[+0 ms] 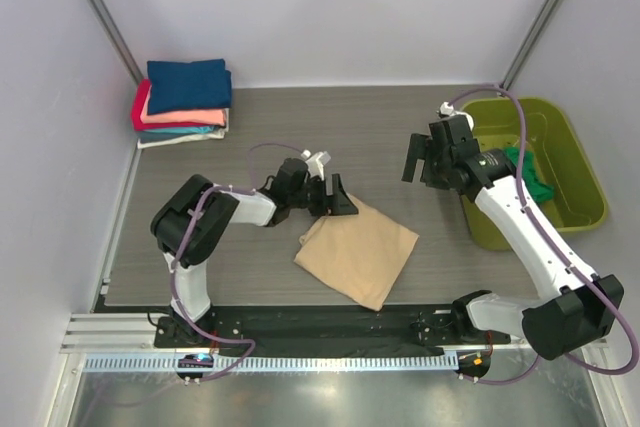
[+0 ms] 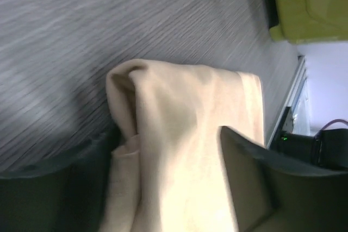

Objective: Fold and stack the t-shirts
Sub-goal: Neatly place the folded tshirt to the corner

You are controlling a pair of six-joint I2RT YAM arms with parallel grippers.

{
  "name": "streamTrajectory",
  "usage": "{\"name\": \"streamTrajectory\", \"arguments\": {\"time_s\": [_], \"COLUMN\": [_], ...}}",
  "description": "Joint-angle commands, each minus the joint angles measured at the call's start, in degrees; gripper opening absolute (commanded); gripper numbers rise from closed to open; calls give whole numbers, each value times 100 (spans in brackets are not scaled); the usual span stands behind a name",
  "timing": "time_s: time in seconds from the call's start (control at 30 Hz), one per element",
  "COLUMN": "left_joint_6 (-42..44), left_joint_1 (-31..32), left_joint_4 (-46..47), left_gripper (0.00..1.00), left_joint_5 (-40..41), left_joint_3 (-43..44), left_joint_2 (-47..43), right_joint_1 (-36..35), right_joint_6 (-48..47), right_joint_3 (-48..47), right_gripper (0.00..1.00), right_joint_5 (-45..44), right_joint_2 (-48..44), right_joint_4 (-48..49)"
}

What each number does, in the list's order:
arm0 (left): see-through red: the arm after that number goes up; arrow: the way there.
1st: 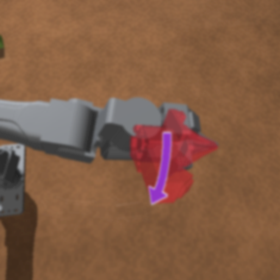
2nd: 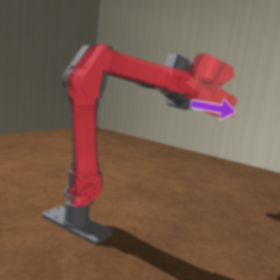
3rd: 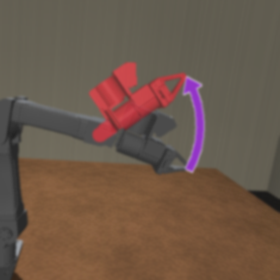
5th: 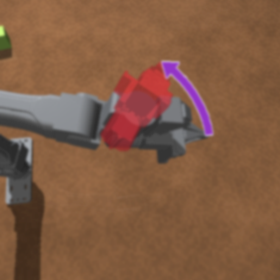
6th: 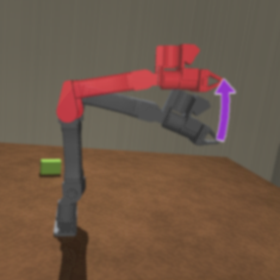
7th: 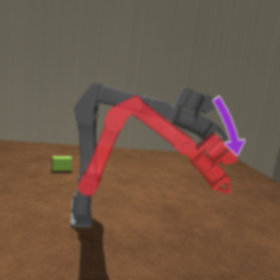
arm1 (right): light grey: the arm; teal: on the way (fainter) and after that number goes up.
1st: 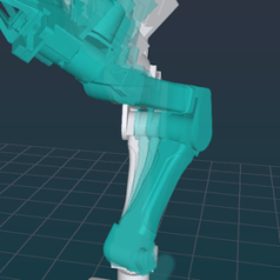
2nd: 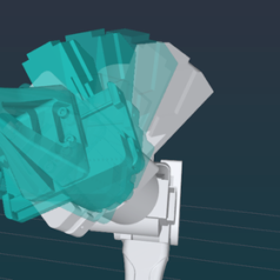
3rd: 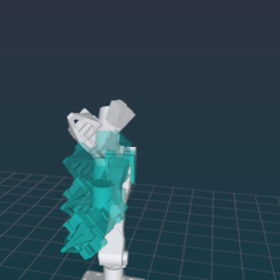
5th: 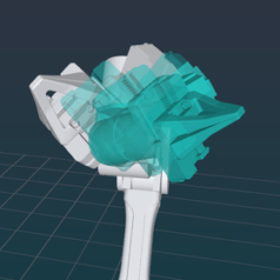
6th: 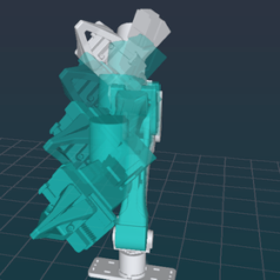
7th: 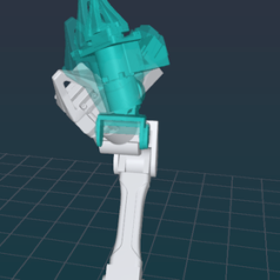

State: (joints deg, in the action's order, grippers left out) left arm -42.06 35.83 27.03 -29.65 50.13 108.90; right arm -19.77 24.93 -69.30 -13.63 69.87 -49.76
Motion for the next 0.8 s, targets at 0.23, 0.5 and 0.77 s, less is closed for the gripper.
{"name": "streamTrajectory", "arguments": {"time_s": [0.23,0.5,0.77], "left_joint_6": [-92,725,1271], "left_joint_1": [82,-875,-2026], "left_joint_4": [-803,-2631,-4363], "left_gripper": [0,0,0], "left_joint_5": [12,809,1972], "left_joint_3": [181,831,1930], "left_joint_2": [615,-745,-1345], "right_joint_1": [17,17,17], "right_joint_6": [-137,-5,38], "right_joint_3": [232,531,672], "right_gripper": [100,100,100], "right_joint_5": [-123,360,790], "right_joint_2": [-263,-895,-1098], "right_joint_4": [212,659,871]}}
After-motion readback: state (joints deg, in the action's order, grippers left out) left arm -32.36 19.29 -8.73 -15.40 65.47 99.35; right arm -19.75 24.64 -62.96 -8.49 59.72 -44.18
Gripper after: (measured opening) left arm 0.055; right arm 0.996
